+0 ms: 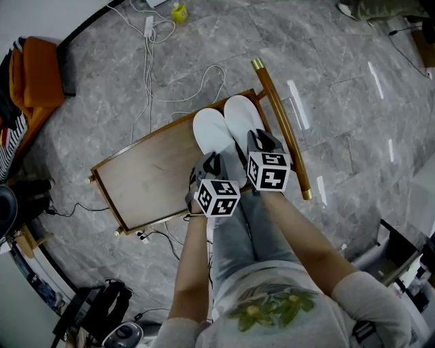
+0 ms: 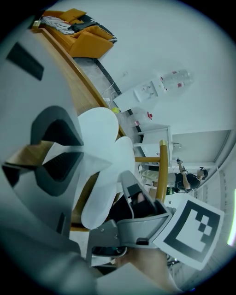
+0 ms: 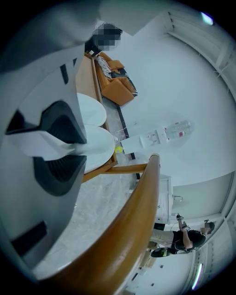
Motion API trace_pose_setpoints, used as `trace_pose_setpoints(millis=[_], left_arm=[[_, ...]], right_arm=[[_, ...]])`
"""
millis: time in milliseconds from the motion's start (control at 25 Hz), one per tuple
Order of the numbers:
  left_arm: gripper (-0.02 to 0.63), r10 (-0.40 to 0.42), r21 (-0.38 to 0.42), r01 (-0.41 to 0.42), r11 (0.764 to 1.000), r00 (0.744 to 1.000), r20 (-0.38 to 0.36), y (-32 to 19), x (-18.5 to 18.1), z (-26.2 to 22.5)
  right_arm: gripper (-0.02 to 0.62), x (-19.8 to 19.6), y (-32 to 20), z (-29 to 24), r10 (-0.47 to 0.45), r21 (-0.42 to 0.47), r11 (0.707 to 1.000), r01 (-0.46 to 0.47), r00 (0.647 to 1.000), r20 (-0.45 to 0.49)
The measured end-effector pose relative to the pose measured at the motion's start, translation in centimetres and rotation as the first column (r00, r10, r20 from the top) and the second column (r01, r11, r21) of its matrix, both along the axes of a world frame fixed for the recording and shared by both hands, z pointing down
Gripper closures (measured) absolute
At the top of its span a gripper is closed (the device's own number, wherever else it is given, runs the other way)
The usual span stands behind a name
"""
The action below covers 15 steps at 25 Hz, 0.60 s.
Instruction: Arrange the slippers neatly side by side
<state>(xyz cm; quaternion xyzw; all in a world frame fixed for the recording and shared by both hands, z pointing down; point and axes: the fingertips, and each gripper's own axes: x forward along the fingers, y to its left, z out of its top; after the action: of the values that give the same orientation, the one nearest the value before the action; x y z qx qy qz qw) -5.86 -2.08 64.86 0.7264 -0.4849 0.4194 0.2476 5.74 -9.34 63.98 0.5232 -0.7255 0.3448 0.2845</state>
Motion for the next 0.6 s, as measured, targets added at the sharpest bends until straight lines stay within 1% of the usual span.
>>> trace_pose_setpoints(millis=[240,440,600], left_arm=[[0.506,-0.035,0.008,0.036,0.999,0.999,-0.041,-0.1,-0.2,-0.8],[0.491,-0.071,0.048,0.076,0.996,0.993,-0.09,-0.9,-0.2,-3.1],[0.485,-0.087,0.089,0.098,0.991,0.989,-0.12,-1.7,-0.3,-5.4]], right_arm=[[0.445,-0.6,0.1,-1.4,-0.05,0.022,0.999,0.05,0.999,0.019],[0.413,-1.0,0.4,-2.8,-0.076,0.032,0.997,0.074,0.996,0.042],[0.403,-1.6,0.6,-4.3,-0.095,0.043,0.995,0.093,0.993,0.063]])
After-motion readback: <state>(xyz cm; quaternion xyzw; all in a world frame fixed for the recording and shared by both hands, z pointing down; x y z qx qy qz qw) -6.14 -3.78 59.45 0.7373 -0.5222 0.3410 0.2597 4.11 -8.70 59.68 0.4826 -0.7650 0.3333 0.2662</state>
